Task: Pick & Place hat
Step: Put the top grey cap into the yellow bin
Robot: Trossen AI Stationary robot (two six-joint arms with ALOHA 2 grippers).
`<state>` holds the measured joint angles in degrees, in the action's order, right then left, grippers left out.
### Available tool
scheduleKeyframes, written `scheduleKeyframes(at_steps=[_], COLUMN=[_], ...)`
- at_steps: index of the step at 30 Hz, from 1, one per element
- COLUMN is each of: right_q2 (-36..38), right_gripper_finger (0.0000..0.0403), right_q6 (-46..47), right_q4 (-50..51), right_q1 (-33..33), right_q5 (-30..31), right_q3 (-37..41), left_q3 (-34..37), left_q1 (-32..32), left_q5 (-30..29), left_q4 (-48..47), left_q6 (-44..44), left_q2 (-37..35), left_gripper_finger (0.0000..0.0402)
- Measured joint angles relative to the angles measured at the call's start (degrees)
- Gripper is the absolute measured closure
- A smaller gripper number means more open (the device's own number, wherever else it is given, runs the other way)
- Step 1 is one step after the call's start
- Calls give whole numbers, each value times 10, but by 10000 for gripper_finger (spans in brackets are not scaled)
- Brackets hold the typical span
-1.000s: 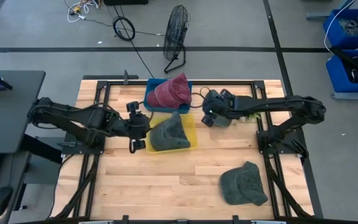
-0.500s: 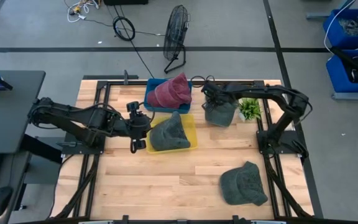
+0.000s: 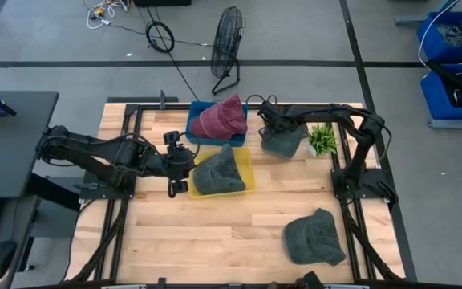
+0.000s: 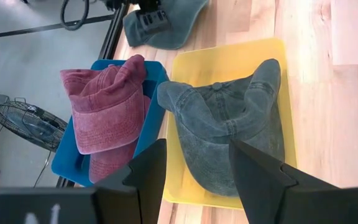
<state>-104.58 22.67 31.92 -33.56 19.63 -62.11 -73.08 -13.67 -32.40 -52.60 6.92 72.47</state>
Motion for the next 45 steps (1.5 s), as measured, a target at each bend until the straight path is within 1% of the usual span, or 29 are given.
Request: scheduleKeyframes(at_steps=[3, 7, 8, 12, 16, 22, 27, 31, 35, 37, 43, 45], right_q2=[-17, -29, -28, -15, 30, 144, 243, 298, 323, 324, 305, 292], right_gripper_finger=[303, 383, 392, 393, 398, 400, 401, 401, 401, 401, 401, 401], right_q6=[-7, -36, -48, -56, -60, -42, -1, 46, 93, 114, 157, 176], right_q4=[-6, -8, -7, 3, 35, 94, 94, 47, -14, -49, -149, -183], right_q1=[-5, -8, -7, -6, 3, 27, 55, 93, 140, 167, 247, 267], right_q5=[-10, -17, -17, -27, -54, -63, -107, -129, -202, -224, -227, -219], right_q3=[0, 0, 0, 0, 0, 0, 0, 0, 0, 0, 0, 0], left_q3=[0, 0, 0, 0, 0, 0, 0, 0, 0, 0, 0, 0], left_q1=[0, 0, 0, 0, 0, 0, 0, 0, 0, 0, 0, 0], left_q5=[0, 0, 0, 0, 0, 0, 0, 0, 0, 0, 0, 0], left_q4=[0, 0, 0, 0, 0, 0, 1, 4, 4, 5, 5, 5], left_q6=[0, 0, 0, 0, 3, 14, 19, 30, 30, 30, 30, 30], left_q2=[0, 0, 0, 0, 0, 0, 0, 0, 0, 0, 0, 0], left_gripper_finger=[223, 223, 223, 223, 223, 223, 223, 223, 223, 223, 223, 223])
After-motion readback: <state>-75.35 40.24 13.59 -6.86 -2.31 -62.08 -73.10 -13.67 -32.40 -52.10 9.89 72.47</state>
